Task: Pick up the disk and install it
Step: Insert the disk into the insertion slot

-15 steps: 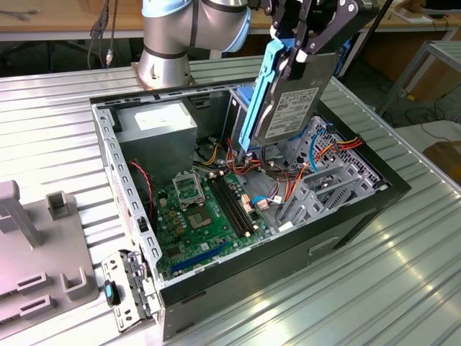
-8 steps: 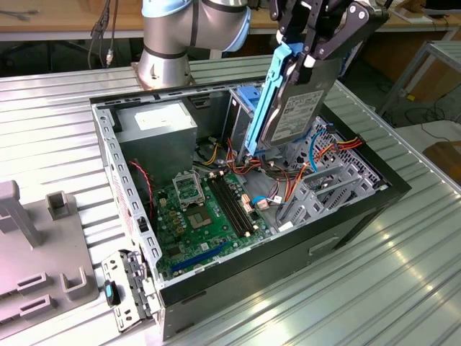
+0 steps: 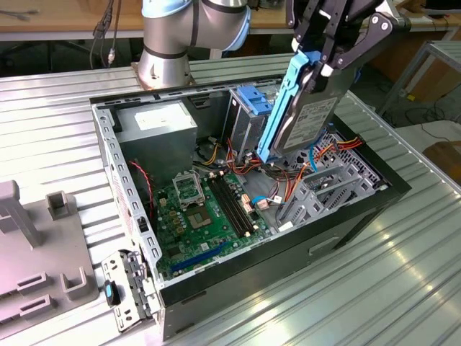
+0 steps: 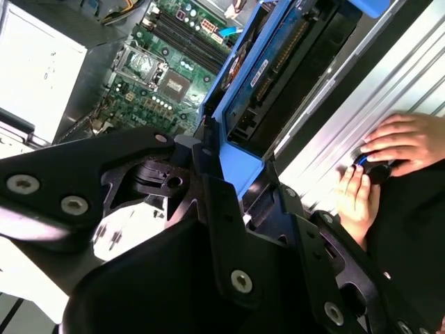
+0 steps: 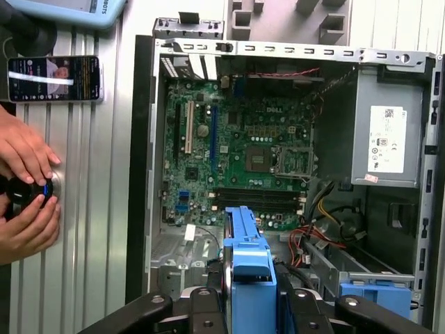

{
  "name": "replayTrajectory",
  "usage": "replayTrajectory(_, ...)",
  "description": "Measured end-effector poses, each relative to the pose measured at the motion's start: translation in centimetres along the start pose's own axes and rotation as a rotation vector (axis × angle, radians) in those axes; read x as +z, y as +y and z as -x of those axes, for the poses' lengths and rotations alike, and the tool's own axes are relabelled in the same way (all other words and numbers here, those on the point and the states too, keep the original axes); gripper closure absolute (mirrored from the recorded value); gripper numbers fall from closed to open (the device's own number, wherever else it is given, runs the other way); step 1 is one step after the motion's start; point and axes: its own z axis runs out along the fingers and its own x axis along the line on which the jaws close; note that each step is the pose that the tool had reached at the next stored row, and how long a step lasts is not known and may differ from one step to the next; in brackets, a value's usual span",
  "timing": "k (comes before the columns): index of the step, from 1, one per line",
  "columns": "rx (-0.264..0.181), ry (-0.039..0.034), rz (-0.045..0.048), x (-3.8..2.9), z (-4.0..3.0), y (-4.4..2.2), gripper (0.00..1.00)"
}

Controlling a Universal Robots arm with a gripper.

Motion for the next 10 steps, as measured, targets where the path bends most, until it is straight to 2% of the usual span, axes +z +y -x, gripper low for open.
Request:
replayTrajectory(8,0.0,0.0,0.0002,0.14,-0.09,-1.61,0.64)
replayTrajectory(9,0.0,-0.0001,0.0001,0.17,-0.11,-1.89,0.64)
replayTrajectory(10,0.0,0.0,0.0002,0.21,-0.14,-2.51,0.64)
